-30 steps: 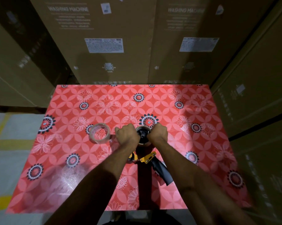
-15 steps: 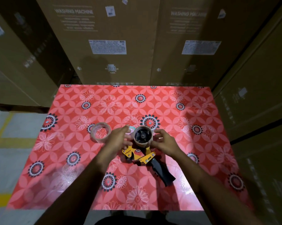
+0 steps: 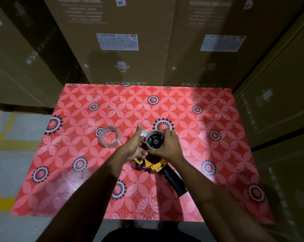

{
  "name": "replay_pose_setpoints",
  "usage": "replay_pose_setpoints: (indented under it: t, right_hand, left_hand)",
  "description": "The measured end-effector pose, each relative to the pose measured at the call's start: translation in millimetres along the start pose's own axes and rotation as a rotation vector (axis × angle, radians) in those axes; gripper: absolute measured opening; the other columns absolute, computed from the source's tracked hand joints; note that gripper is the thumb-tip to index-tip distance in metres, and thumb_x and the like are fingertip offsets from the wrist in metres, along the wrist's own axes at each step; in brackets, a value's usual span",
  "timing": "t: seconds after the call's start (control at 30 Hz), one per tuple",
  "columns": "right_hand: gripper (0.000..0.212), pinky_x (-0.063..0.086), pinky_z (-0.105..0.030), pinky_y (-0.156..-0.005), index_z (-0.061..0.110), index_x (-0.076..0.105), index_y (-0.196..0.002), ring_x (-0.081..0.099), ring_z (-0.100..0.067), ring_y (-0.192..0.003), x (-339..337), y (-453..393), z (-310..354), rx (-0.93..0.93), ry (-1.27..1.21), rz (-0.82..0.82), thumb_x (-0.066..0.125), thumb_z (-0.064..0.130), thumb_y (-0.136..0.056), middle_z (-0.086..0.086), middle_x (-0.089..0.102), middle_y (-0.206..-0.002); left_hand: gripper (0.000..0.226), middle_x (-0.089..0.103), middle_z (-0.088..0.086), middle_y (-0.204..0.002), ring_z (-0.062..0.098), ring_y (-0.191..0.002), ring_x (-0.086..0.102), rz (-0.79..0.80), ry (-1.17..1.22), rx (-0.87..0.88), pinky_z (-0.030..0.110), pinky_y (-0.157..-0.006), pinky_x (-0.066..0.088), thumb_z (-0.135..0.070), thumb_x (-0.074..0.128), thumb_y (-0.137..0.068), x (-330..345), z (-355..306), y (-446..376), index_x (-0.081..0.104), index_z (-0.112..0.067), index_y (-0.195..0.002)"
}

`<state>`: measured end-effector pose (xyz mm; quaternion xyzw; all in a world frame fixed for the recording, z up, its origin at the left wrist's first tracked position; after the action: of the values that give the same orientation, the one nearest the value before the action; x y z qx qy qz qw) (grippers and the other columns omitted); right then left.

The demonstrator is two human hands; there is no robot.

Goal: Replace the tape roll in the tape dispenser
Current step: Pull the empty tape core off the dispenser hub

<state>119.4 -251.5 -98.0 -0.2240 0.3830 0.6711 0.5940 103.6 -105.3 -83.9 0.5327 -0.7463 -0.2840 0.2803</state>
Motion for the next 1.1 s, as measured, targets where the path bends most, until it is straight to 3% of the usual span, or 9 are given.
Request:
replay_pose_setpoints:
  t: [0.1, 0.23, 0.37, 0.43, 0.53, 0.7, 0.83, 0.97, 1.1]
  right_hand:
    - [0.092, 0.041, -0.029, -0.079, 0.015, 0.053, -0.12, 0.049, -0.022, -0.107, -5.3, -1.2, -0.6, -0.054, -0.025, -0.024, 0.074, 0.065, -0.045, -0.002, 0.054, -0.111]
    - [0.083, 0.048, -0.03, -0.078, 0.021, 0.062, -0.117, 0.059, -0.02, -0.101, -5.5, -2.5, -2.3, -0.092, -0.043, -0.05, 0.077, 0.063, -0.047, 0.004, 0.065, -0.105]
    - [0.086, 0.05, -0.035, -0.08, 0.02, 0.051, -0.126, 0.051, -0.02, -0.11, -5.4, 1.7, 2.0, -0.069, -0.104, -0.035, 0.082, 0.052, -0.053, 0.001, 0.062, -0.113]
    - [0.088, 0.043, -0.033, -0.076, 0.019, 0.044, -0.124, 0.043, -0.019, -0.108, -4.3, 2.8, 1.8, -0.036, -0.123, -0.009, 0.088, 0.045, -0.053, -0.003, 0.057, -0.115]
    - [0.087, 0.051, -0.035, -0.08, 0.021, 0.046, -0.121, 0.051, -0.021, -0.109, -6.3, 1.3, 1.4, -0.041, -0.116, -0.015, 0.089, 0.047, -0.05, -0.002, 0.054, -0.116]
    - [0.093, 0.035, -0.004, -0.087, 0.016, 0.053, -0.138, 0.047, -0.013, -0.11, -9.6, -1.9, 2.0, -0.155, -0.112, 0.079, 0.09, 0.046, -0.057, -0.005, 0.048, -0.122]
    - [0.102, 0.046, -0.037, -0.102, 0.017, 0.044, -0.147, 0.048, -0.026, -0.122, -8.9, 2.1, 9.7, -0.18, -0.045, 0.084, 0.079, 0.052, -0.057, -0.008, 0.051, -0.129]
    - [0.103, 0.046, -0.036, -0.097, 0.016, 0.048, -0.137, 0.047, -0.024, -0.12, -7.3, 2.7, 8.5, -0.081, -0.054, 0.04, 0.091, 0.051, -0.051, -0.005, 0.049, -0.129]
    - [0.091, 0.051, -0.038, -0.098, 0.02, 0.054, -0.138, 0.053, -0.024, -0.116, -9.9, 0.6, 7.7, -0.142, -0.079, 0.042, 0.091, 0.038, -0.057, -0.003, 0.048, -0.121]
  left_hand:
    - [0.091, 0.06, 0.024, -0.1, 0.019, -0.057, 0.056, 0.004, 0.023, 0.007, 0.029, -0.052, 0.045, -0.078, 0.004, -0.09, -0.9, 1.8, -0.5, 0.054, -0.008, -0.119]
    - [0.097, 0.063, 0.026, -0.098, 0.021, -0.058, 0.06, -0.015, -0.132, 0.0, 0.029, -0.057, 0.051, -0.078, 0.002, -0.09, -0.2, 6.1, 0.4, 0.035, -0.008, -0.149]
    - [0.095, 0.065, 0.016, -0.067, 0.021, -0.052, 0.062, -0.05, -0.298, -0.039, 0.028, -0.066, 0.051, -0.08, 0.001, -0.086, 1.0, 8.6, 1.9, 0.019, -0.022, -0.159]
    - [0.093, 0.065, 0.014, -0.064, 0.02, -0.05, 0.062, -0.075, -0.319, -0.039, 0.026, -0.065, 0.051, -0.08, 0.001, -0.087, 2.3, 7.0, 2.9, 0.021, -0.025, -0.159]
    - [0.099, 0.066, 0.014, -0.064, 0.02, -0.051, 0.062, -0.065, -0.291, -0.036, 0.024, -0.061, 0.054, -0.084, 0.0, -0.082, 2.2, 8.1, 1.8, 0.022, -0.025, -0.158]
    - [0.1, 0.061, 0.014, -0.063, 0.02, -0.05, 0.059, -0.053, -0.271, -0.037, 0.031, -0.073, 0.054, -0.082, -0.003, -0.082, 7.2, 5.4, 6.4, 0.028, -0.021, -0.155]
    - [0.105, 0.062, 0.014, -0.063, 0.019, -0.049, 0.059, -0.055, -0.277, -0.025, 0.033, -0.071, 0.057, -0.086, -0.002, -0.077, 7.9, 4.6, 3.4, 0.028, -0.024, -0.156]
    - [0.106, 0.058, 0.011, -0.058, 0.017, -0.046, 0.054, -0.06, -0.251, -0.027, 0.029, -0.064, 0.053, -0.088, -0.002, -0.075, 8.6, 4.2, 3.3, 0.017, -0.025, -0.159]
    - [0.103, 0.064, 0.026, -0.082, 0.022, -0.055, 0.057, -0.065, -0.184, -0.045, 0.03, -0.062, 0.052, -0.084, -0.001, -0.083, 8.2, 5.0, 4.2, 0.036, -0.017, -0.151]
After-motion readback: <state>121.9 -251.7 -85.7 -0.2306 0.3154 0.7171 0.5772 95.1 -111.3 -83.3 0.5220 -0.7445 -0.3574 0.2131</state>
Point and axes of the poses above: each hand's wrist, its own y-axis away from the middle knuckle, its own x-axis out of the palm, z = x × y, the point moved 7 cm from there along -y, towards the middle knuckle
